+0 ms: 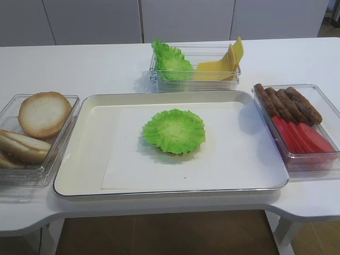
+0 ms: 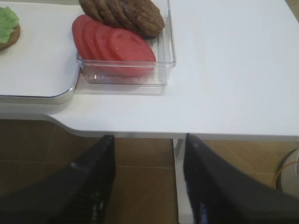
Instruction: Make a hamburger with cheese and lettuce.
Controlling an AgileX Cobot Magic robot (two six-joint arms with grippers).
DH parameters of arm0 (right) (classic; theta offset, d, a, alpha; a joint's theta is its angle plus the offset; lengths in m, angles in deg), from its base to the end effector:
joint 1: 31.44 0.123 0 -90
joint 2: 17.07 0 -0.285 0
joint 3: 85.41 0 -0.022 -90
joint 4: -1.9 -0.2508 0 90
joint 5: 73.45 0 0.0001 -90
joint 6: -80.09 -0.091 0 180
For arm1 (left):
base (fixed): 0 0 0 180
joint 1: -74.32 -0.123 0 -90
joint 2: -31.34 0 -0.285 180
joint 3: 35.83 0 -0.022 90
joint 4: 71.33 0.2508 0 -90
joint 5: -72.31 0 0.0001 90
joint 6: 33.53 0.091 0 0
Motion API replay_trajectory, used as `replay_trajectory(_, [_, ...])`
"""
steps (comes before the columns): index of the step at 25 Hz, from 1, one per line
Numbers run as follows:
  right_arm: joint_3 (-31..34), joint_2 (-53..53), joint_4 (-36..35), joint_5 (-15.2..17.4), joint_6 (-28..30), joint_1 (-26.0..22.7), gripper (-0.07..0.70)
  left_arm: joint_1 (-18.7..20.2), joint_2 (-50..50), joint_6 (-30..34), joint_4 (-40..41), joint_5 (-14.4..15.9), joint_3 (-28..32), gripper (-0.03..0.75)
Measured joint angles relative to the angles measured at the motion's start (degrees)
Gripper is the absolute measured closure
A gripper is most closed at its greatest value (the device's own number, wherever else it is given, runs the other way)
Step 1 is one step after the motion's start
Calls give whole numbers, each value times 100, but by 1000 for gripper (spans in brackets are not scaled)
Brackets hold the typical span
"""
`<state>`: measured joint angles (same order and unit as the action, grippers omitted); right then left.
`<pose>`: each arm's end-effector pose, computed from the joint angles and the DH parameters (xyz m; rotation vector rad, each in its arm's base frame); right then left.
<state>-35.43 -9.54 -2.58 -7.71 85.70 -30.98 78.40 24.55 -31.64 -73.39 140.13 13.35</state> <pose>-0.0070 0.0064 0.2639 -0.1206 2.1452 0.0430 -0.0121 -0.0022 0.2646 0.1171 2.1575 -0.0658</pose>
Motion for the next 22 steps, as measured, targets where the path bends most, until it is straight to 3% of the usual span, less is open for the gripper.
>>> replay_trajectory(22, [0,-66,11,5,0,0,267,0,0,0,0,0,0,373])
